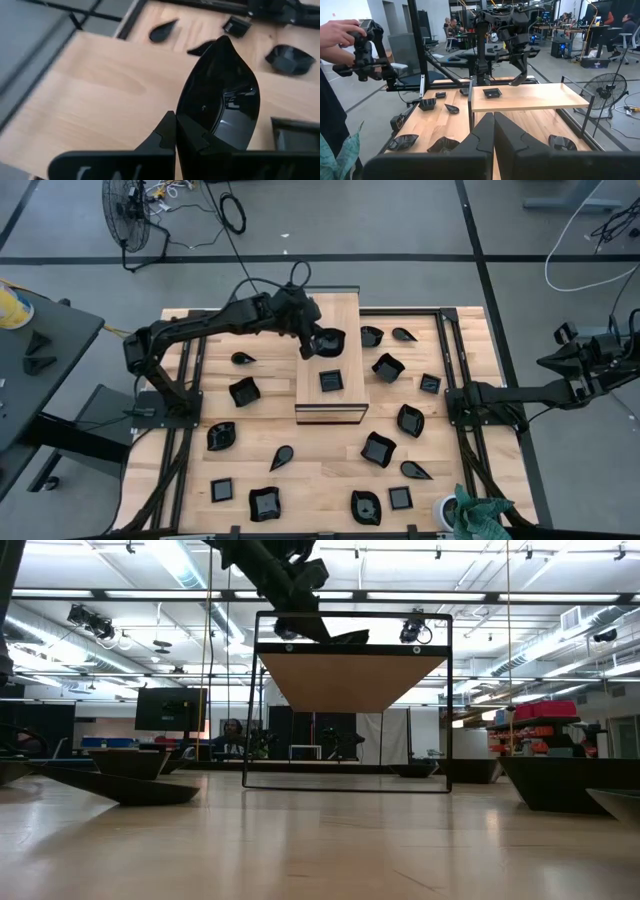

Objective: Pick & Place Mini shaped plates
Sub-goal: Put the leaf-shaped plate on the shelf

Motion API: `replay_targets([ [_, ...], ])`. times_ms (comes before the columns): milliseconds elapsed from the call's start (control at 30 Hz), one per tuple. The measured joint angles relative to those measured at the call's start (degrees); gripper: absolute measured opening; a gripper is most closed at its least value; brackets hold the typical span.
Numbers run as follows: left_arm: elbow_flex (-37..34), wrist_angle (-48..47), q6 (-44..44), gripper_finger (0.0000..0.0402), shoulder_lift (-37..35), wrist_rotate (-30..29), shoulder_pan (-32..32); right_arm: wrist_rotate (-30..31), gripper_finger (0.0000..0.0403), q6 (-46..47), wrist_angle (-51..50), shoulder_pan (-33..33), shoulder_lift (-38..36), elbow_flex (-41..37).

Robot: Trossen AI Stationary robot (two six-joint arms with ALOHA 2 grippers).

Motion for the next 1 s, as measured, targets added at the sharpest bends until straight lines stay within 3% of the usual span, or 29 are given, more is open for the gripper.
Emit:
replay_targets([
  [267,0.01,-0.37,-0.11,0.0002,1.94,6.24,0.00,0.00,0.0010,0.00,0.02,0.00,0.00,0.02],
  [1000,0.02,-3.59,-1.11,0.0006,2.16,3.70,0.07,0.00,0.0010,0.00,0.02,0.00,0.00,-0.02],
])
